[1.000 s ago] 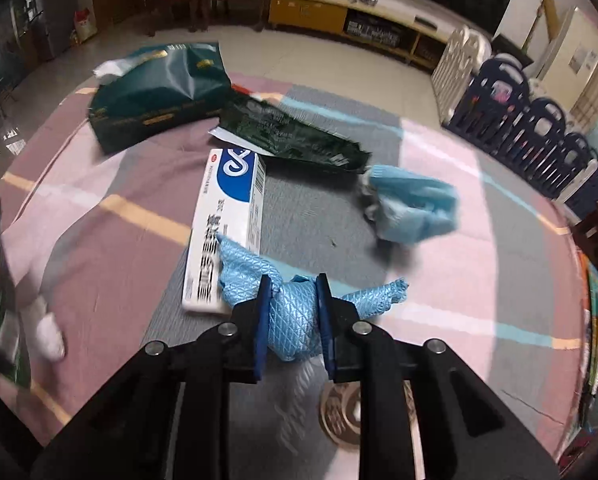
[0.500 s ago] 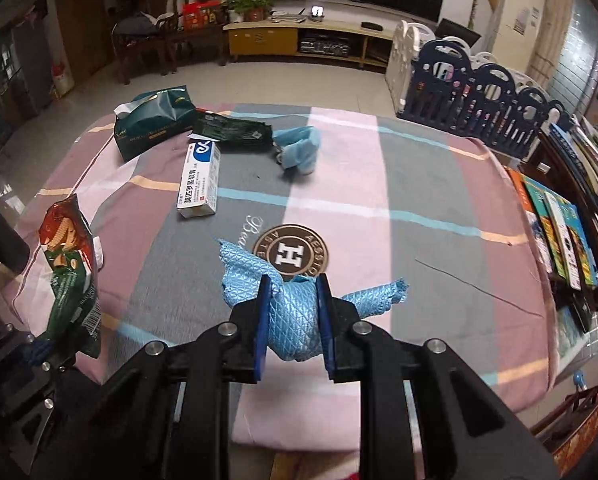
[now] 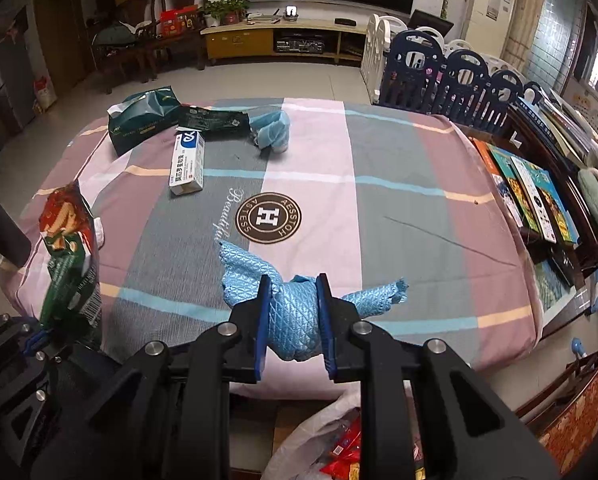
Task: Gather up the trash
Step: 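Carry the green snack bag and blue cloth over the white bin, then open both grippers to drop the green bag and blue cloth into the bin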
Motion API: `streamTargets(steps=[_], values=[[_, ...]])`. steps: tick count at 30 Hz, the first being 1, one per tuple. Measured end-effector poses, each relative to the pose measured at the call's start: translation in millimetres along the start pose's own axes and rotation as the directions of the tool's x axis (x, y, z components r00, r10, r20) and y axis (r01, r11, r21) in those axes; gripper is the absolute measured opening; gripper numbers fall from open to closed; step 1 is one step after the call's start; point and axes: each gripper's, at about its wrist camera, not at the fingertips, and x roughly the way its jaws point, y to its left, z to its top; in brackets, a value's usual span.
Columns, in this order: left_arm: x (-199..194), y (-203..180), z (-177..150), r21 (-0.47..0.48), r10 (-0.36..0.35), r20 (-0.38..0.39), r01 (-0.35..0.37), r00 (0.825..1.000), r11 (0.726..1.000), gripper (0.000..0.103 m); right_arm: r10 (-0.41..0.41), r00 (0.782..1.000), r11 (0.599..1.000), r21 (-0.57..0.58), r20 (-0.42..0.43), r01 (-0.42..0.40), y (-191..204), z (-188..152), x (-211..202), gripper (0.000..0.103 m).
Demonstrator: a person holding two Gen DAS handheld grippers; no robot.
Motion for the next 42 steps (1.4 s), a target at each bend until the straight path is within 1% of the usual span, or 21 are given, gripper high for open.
streamTargets(steps=[6, 10, 14, 15, 17, 19, 20, 22, 24, 27, 29, 30, 31, 32, 34, 36, 39, 40, 41, 42], values=[[-9.1, 4.3, 2.5, -0.017, -0.012, 0.019, 0.012, 1.0, 1.0, 0.004, -0.024, 1.0, 1.0, -0.009, -0.005, 0.024, 1.5, -12.0, -12.7, 0.023], [-11.2, 5.7, 4.1, -0.026, -0.032, 0.023, 0.033, 0.999, 0.999, 0.004, -0.058, 0.998, 0.998, 0.024, -0.014, 0.058, -17.2, -26.2, -25.6, 0.023], [-8.9, -6.1, 1.9, -0.003, -0.075, 0.002, 0.075, 0.997, 0.997, 0.004, -0.102, 0.994, 0.992, 0.07, -0.033, 0.104, -49.5, -48.9, -37.8, 0.023], [-8.0, -11.4, 0.8, 0.006, -0.093, -0.007, 0.093, 0.996, 0.996, 0.004, -0.112, 0.993, 0.99, 0.078, -0.039, 0.115, -56.5, -54.3, -39.8, 0.023], [-4.3, -24.7, -1.8, 0.018, -0.155, -0.038, 0.156, 0.987, 0.988, 0.004, -0.134, 0.989, 0.985, 0.099, -0.063, 0.14, -75.3, -70.7, -43.3, 0.023], [-0.4, -43.2, -5.0, 0.025, -0.229, -0.077, 0.231, 0.97, 0.973, 0.004, -0.153, 0.984, 0.978, 0.129, -0.091, 0.164, -94.5, -89.3, -45.2, 0.023], [0.7, -53.9, -6.9, 0.041, -0.252, -0.091, 0.256, 0.964, 0.966, 0.004, -0.155, 0.982, 0.975, 0.145, -0.104, 0.169, -101.6, -96.8, -46.0, 0.023], [1.1, -80.0, -12.1, 0.102, -0.285, -0.122, 0.297, 0.951, 0.949, 0.004, -0.151, 0.98, 0.968, 0.182, -0.129, 0.173, -117.1, -115.6, -46.8, 0.023], [1.4, -108.1, -19.2, 0.165, -0.327, -0.162, 0.352, 0.931, 0.921, 0.004, -0.156, 0.976, 0.962, 0.201, -0.151, 0.185, -127.3, -130.7, -44.4, 0.023], [4.1, -145.8, -32.9, 0.223, -0.405, -0.246, 0.458, 0.881, 0.86, 0.004, -0.165, 0.965, 0.946, 0.245, -0.202, 0.213, -144.0, -149.4, -38.8, 0.024], [6.4, -168.7, -43.8, 0.268, -0.427, -0.297, 0.504, 0.854, 0.821, 0.004, -0.142, 0.964, 0.931, 0.299, -0.225, 0.208, -157.1, -158.6, -37.3, 0.027], [7.8, -177.6, -49.1, 0.285, -0.435, -0.317, 0.522, 0.843, 0.804, 0.004, -0.128, 0.966, 0.924, 0.327, -0.226, 0.199, -162.9, -162.0, -38.5, 0.031], [9.7, -186.3, -54.0, 0.293, -0.445, -0.339, 0.542, 0.829, 0.787, 0.004, -0.11, 0.968, 0.914, 0.36, -0.224, 0.187, -169.3, -165.0, -41.0, 0.038], [11.5, -190.7, -56.6, 0.292, -0.453, -0.356, 0.557, 0.818, 0.777, 0.004, -0.1, 0.971, 0.907, 0.382, -0.218, 0.179, -172.4, -165.8, -43.8, 0.041], [14.9, -198.4, -60.8, 0.29, -0.46, -0.383, 0.577, 0.801, 0.763, 0.004, -0.088, 0.978, 0.888, 0.43, -0.187, 0.162, -181.7, -166.2, -53.6, 0.056], [16.0, -203.2, -62.8, 0.302, -0.46, -0.393, 0.584, 0.796, 0.753, 0.004, -0.087, 0.985, 0.866, 0.478, -0.149, 0.149, -191.1, -165.8, -64.4, 0.063], [18.5, -211.6, -65.8, 0.308, -0.474, -0.413, 0.609, 0.777, 0.731, 0.005, -0.08, 0.99, 0.839, 0.529, -0.117, 0.131, -203.2, -164.3, -72.8, 0.064], [19.2, -213.8, -66.4, 0.312, -0.474, -0.419, 0.613, 0.774, 0.726, 0.011, -0.081, 0.99, 0.832, 0.539, -0.112, 0.129, -205.5, -163.7, -74.4, 0.064], [19.8, -216.7, -66.8, 0.32, -0.468, -0.42, 0.61, 0.777, 0.725, 0.018, -0.081, 0.991, 0.828, 0.547, -0.107, 0.127, -207.2, -163.2, -75.7, 0.064], [20.4, -214.9, -65.5, 0.324, -0.462, -0.418, 0.603, 0.783, 0.729, 0.043, -0.081, 0.991, 0.826, 0.55, -0.103, 0.125, -207.6, -162.4, -76.5, 0.064]])
